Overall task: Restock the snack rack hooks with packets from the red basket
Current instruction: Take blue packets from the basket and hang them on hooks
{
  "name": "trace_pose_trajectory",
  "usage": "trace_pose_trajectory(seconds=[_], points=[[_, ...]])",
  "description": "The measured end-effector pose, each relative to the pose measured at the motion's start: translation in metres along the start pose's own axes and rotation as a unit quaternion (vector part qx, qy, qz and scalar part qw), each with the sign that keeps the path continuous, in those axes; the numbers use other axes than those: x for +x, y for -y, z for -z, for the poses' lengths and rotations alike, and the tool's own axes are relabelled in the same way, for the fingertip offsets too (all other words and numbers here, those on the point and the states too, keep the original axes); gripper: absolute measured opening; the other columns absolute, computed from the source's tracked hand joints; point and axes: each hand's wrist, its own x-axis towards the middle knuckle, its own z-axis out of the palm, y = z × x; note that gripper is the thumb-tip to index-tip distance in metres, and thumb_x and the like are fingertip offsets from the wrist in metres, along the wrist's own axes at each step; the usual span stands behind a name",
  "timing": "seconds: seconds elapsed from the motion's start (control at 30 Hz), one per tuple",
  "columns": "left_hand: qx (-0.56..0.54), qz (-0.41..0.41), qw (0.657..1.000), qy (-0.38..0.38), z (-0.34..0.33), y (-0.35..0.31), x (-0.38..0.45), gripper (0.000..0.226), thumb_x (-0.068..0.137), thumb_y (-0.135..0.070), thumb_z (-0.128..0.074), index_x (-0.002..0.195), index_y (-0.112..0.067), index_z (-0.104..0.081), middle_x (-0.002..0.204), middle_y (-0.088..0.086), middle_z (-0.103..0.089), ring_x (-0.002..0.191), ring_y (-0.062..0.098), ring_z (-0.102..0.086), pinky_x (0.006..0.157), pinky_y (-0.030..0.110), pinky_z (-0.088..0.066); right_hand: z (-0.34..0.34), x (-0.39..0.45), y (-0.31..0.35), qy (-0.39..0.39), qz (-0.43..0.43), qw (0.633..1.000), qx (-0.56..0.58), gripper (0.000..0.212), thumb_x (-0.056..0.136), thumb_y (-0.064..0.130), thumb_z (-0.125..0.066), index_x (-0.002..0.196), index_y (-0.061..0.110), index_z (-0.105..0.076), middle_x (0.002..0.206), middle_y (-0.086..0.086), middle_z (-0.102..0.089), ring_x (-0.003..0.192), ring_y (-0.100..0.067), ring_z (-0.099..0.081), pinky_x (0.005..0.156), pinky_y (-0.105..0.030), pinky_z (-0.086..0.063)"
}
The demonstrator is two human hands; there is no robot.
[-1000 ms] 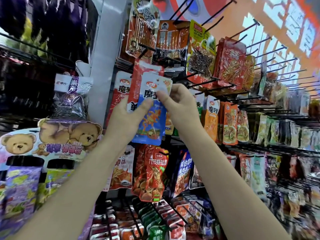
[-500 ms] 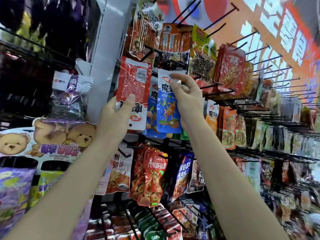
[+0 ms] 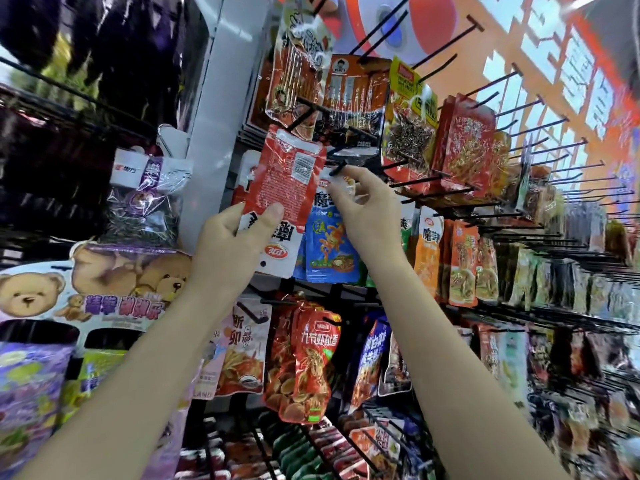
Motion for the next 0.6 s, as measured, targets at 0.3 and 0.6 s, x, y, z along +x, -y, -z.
trace_pose_trajectory(seconds=[0.3,0.6], points=[[0.023,-0.085,0.995,0.038,-0.002,-0.012,0.005,0.032,0.085,-0.024,-0.081,0.104,-0.045,-0.066,0.094,0.003,-0.078,0.076,0.020,-0.074,0.064,0.035,-0.058,0.023,-0.037,0.004,-0.046,0.332,0.926,-0.177,0.034,0.079,0.011,-0.076,0.112,0.021,-0.075,0.130,-0.014,-0.056,0.121,-0.031,-0.049,0.100,-0.043,-0.039],[-0.063,-0.111,0.984,0.125,-0.019,-0.032,0.001,0.053,0.074,-0.071,-0.071,0.095,-0.023,-0.076,0.084,0.005,-0.073,0.065,0.020,-0.070,0.050,0.024,-0.052,0.057,-0.027,0.004,-0.051,0.248,0.967,0.001,0.005,0.084,0.012,-0.076,0.088,0.011,-0.078,0.083,0.000,-0.073,0.081,-0.015,-0.066,0.075,-0.042,-0.051]])
